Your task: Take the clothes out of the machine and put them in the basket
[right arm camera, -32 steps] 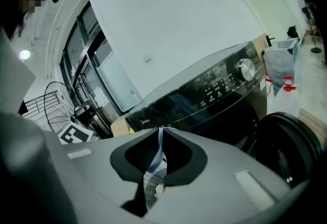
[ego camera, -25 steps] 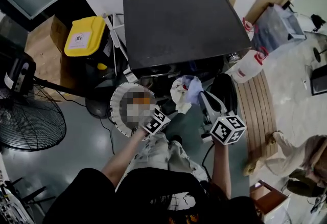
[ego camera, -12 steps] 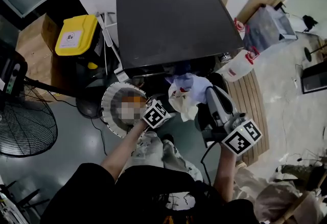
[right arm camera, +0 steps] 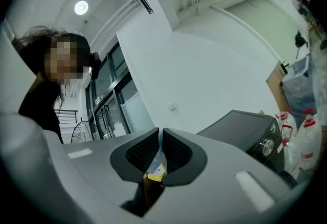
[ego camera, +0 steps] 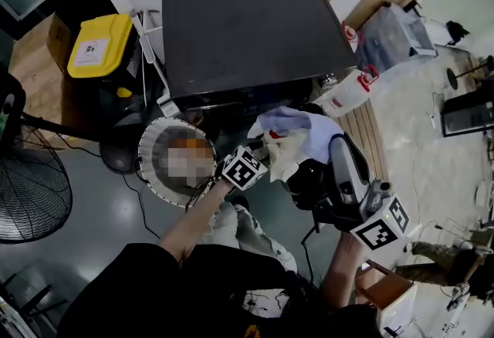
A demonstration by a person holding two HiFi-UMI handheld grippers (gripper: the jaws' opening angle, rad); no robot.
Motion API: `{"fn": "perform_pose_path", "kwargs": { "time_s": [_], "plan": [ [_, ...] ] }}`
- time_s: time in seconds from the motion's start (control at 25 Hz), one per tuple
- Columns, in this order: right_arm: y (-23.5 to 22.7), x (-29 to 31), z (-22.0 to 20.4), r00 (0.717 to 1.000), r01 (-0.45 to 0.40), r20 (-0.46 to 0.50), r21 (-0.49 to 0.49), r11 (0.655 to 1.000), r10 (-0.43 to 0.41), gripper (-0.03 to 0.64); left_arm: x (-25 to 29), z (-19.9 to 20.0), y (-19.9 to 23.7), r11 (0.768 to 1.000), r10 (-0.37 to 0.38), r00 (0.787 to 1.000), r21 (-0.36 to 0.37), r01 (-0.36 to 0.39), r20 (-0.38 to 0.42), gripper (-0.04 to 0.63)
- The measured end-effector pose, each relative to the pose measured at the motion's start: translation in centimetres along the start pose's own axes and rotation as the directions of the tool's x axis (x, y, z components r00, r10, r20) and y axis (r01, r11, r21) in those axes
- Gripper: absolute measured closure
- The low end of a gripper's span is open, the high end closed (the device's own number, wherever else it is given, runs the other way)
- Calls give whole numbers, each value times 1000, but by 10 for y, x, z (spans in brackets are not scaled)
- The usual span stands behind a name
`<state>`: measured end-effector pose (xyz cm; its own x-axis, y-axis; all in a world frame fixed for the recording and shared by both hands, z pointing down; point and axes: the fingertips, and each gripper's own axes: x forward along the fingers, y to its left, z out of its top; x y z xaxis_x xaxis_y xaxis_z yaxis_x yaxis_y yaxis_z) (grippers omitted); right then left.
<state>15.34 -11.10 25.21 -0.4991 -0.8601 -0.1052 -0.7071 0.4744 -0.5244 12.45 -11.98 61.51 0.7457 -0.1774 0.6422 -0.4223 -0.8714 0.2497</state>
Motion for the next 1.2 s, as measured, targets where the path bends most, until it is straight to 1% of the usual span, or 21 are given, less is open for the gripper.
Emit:
{"fn": "perform_pose_path", "kwargs": {
  "time_s": [0.04,0.08,0.12,0.2,0.28,0.36,0.48,0.72,0.8,0.92,1.08,1.2],
  "plan": [
    [-1,-2,1,1000,5,1,-1,1000,-5,569,1,4,-1,1000,3,1000,0,-3,9,448],
    [-4,-3,1,1000,9,3,0,1000,-9,569,1,8,-1,1000,7,1000,-4,-7,18,498],
    [-6,-4,3,1000,14,5,1,1000,-14,569,0,11,0,1000,9,1000,-13,-9,26,523],
    [-10,-6,4,1000,22,9,3,1000,-22,569,-3,14,1,999,7,999,-38,-5,43,549],
    [-13,-9,4,1000,27,13,4,1000,-27,569,-12,14,1,998,9,998,-58,-6,55,557],
    [-15,-11,5,999,28,16,3,1000,-28,569,-23,12,2,997,29,998,-80,-24,62,560],
    [-17,-13,5,1000,24,12,2,1000,-24,569,-40,13,4,991,61,994,-127,-49,94,561],
    [-19,-11,-10,999,14,-46,-11,1000,-15,569,-74,18,8,978,124,979,-188,-92,160,563],
    [-19,-10,-17,998,7,-70,-15,1000,-8,568,-86,23,10,971,147,970,-213,-105,193,563],
    [-18,-10,-27,994,-8,-105,-20,1000,6,569,-107,34,14,960,190,950,-249,-127,246,565],
    [-15,-9,-38,988,-39,-148,-28,999,35,568,-136,47,17,944,251,917,-286,-163,309,566],
    [-5,-5,-43,981,-93,-171,-26,995,87,568,-159,53,18,929,305,888,-312,-198,344,568]
  ]
}}
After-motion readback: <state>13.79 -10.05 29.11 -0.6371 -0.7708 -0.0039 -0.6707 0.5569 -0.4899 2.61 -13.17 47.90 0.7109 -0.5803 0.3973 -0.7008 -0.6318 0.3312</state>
